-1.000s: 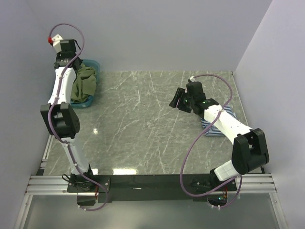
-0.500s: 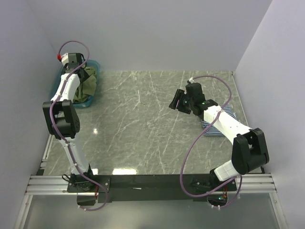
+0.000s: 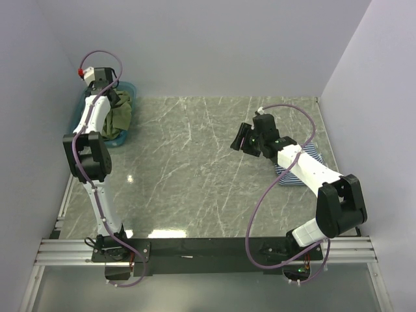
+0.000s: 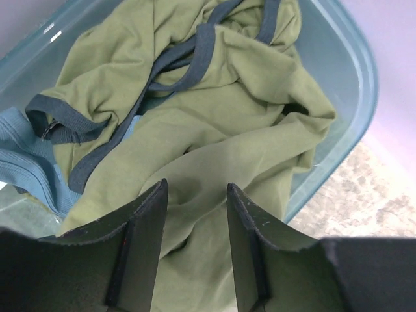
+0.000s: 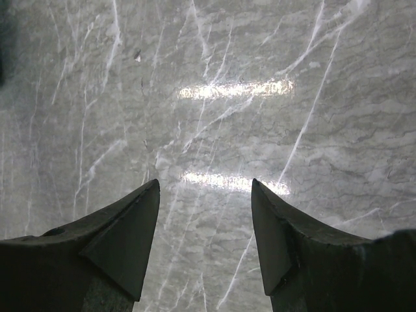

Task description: Fold and stack the tank tops

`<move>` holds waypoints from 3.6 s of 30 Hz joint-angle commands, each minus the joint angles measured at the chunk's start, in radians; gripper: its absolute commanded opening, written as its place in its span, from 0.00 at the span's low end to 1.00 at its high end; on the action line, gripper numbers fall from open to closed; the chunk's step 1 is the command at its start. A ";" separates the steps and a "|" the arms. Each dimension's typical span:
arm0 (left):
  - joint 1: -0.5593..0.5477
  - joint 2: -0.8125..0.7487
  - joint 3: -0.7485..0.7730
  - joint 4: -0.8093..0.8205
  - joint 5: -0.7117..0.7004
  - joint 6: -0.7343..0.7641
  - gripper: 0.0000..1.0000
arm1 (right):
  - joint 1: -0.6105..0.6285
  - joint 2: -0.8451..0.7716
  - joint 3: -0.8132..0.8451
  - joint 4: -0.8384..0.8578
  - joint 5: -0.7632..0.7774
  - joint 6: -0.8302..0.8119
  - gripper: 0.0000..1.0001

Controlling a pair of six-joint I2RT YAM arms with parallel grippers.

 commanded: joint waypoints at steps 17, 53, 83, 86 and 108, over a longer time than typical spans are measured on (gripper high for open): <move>0.003 0.017 0.075 -0.032 -0.018 0.026 0.00 | 0.007 0.002 0.007 0.032 0.005 -0.016 0.63; -0.618 -0.584 -0.756 0.480 0.537 -0.169 0.22 | 0.006 -0.254 -0.169 0.034 0.199 0.015 0.63; -0.737 -0.567 -0.925 0.303 0.321 -0.116 0.61 | 0.200 0.258 -0.090 0.449 0.044 0.210 0.63; -0.748 -0.524 -0.899 0.284 0.287 -0.087 0.60 | 0.210 0.320 -0.064 0.489 0.050 0.231 0.62; -0.712 -0.653 -0.580 0.053 0.129 -0.057 0.01 | 0.050 -0.183 -0.096 0.169 0.240 0.122 0.00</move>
